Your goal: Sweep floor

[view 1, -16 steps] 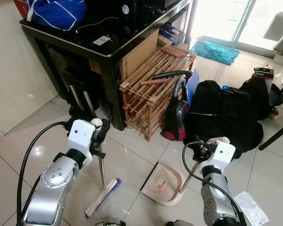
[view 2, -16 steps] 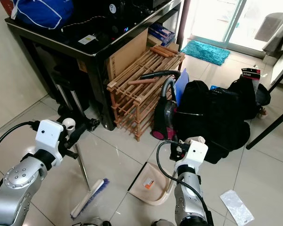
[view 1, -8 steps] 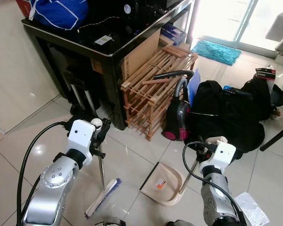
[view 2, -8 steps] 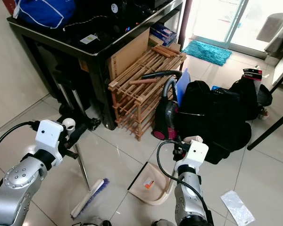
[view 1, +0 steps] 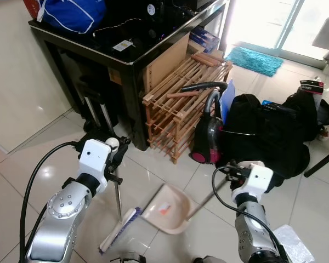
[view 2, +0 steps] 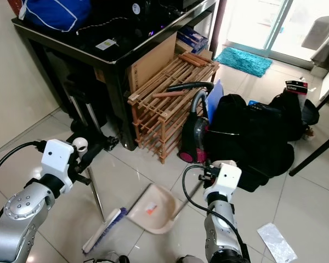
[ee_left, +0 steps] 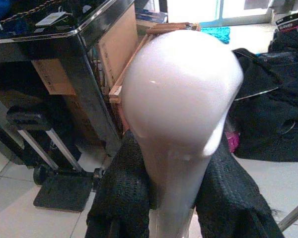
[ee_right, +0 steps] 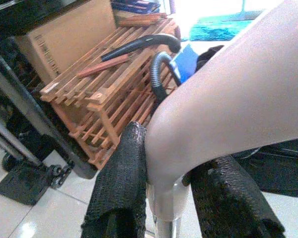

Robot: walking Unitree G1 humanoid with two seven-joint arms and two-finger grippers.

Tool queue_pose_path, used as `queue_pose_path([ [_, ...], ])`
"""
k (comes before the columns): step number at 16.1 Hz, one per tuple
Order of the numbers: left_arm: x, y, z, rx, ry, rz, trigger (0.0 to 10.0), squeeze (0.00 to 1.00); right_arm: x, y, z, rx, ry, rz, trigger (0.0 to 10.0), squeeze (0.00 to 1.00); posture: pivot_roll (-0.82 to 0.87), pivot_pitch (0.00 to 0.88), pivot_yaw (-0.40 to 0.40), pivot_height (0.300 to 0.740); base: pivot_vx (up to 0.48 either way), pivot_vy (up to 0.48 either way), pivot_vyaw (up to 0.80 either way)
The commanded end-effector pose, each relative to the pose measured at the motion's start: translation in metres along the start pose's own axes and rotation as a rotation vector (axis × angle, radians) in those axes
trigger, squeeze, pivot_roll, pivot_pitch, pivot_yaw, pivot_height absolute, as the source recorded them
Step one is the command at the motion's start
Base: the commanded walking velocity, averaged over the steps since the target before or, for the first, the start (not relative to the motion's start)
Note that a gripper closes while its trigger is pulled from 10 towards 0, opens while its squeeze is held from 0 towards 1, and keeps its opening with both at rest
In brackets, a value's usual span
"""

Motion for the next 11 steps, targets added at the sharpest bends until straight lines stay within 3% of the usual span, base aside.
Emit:
queue_pose_path([
  [1,0.004,-0.001,0.001,-0.005,0.024,-0.019,10.0,0.00,0.007,0.004,-0.004,0.004,-0.033,-0.029,0.0,0.00,0.08,0.068,0.049,0.740,0.000,0.000,0.00],
  [2,0.004,-0.001,0.001,-0.005,0.025,-0.020,10.0,0.00,0.008,0.005,-0.006,0.006,-0.061,-0.035,1.0,0.00,0.08,0.064,0.050,0.740,0.000,0.000,0.00],
  [3,0.004,-0.001,0.001,-0.006,0.026,-0.022,10.0,0.00,0.010,0.006,-0.008,0.009,-0.089,-0.044,8.5,0.00,0.08,0.062,0.050,0.740,0.000,0.000,0.00],
  [4,0.004,-0.001,0.001,-0.006,0.026,-0.022,10.0,0.00,0.011,0.007,-0.009,0.011,-0.097,-0.049,10.0,0.00,0.08,0.061,0.050,0.740,0.000,0.000,0.00],
  [8,0.004,-0.001,0.000,-0.011,0.029,-0.023,10.0,0.00,0.018,0.012,-0.010,0.072,-0.181,-0.073,10.0,0.00,0.08,0.053,0.050,0.740,0.000,0.000,0.00],
  [11,0.005,-0.001,0.001,-0.012,0.033,-0.022,10.0,0.00,0.011,0.015,-0.010,0.152,-0.237,-0.017,10.0,0.00,0.09,0.055,0.053,0.740,0.000,0.000,0.00],
])
Point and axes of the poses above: a point about 5 cm out from each wrist's last joint towards the gripper, its own y axis pointing out of the wrist towards the gripper, its own x axis along the axis of the wrist's last joint, z = x × y, the point moved 3 cm from there along y, pointing out of the wrist towards the gripper, and after that the axes turned 12 degrees about -y, right-handed, at the moved point
